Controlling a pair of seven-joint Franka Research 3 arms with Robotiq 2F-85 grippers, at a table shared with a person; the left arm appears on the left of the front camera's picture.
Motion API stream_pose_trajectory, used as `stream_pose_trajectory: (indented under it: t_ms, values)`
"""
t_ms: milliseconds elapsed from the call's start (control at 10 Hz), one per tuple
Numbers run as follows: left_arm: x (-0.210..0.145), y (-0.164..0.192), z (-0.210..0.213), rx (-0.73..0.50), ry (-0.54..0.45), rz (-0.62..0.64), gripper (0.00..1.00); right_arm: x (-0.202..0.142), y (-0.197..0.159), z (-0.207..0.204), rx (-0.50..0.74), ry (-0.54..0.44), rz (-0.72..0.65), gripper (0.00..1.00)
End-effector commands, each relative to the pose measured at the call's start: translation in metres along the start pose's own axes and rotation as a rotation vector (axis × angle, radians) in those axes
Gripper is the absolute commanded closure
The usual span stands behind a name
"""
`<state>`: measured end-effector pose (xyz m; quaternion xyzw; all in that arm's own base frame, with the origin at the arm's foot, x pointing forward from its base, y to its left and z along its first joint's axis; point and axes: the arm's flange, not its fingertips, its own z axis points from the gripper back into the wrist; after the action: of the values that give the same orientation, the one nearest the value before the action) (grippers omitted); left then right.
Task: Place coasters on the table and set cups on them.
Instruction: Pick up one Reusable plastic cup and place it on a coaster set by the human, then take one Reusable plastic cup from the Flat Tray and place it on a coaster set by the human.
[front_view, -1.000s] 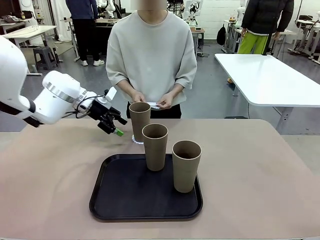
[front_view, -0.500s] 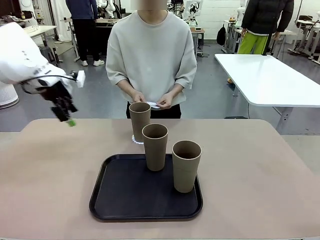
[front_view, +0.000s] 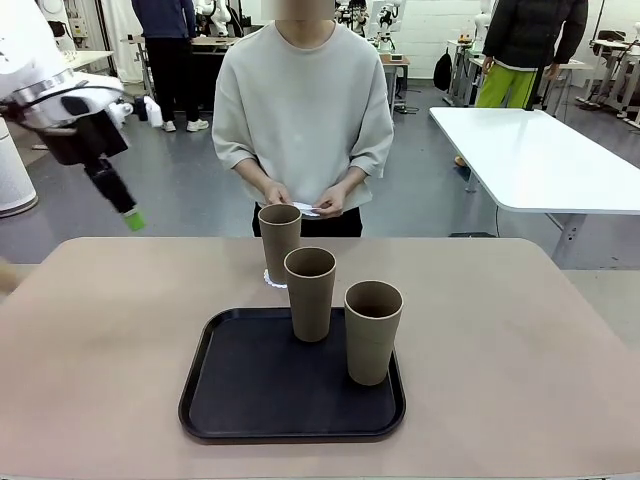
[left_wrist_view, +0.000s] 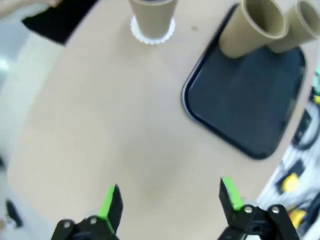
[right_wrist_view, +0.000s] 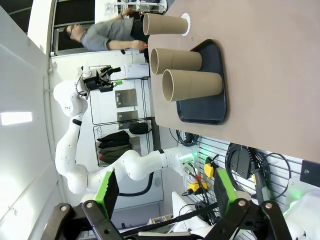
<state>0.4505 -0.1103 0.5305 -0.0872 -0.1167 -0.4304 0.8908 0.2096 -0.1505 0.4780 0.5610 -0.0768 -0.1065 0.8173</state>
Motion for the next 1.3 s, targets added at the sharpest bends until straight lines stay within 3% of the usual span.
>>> stream_pose_trajectory:
  t_ms: [0, 200, 300, 1100, 1200]
  values:
    - [0.03, -0.004, -0.019, 0.056, -0.015, 0.172, 0.0, 0.001, 0.0, 0.0, 0.019, -0.003, 0.011, 0.0]
    - [0.048, -0.005, -0.027, 0.116, 0.014, 0.231, 0.0, 0.001, 0.0, 0.0, 0.019, -0.003, 0.011, 0.0]
    - [0.025, -0.009, -0.015, 0.037, -0.022, 0.172, 0.0, 0.001, 0.0, 0.0, 0.019, -0.003, 0.011, 0.0]
    - [0.03, -0.007, -0.015, 0.058, -0.015, 0.19, 0.0, 0.001, 0.0, 0.0, 0.019, -0.003, 0.011, 0.0]
    - [0.016, 0.0, -0.01, -0.15, -0.107, 0.289, 0.0, 0.001, 0.0, 0.0, 0.019, -0.003, 0.011, 0.0]
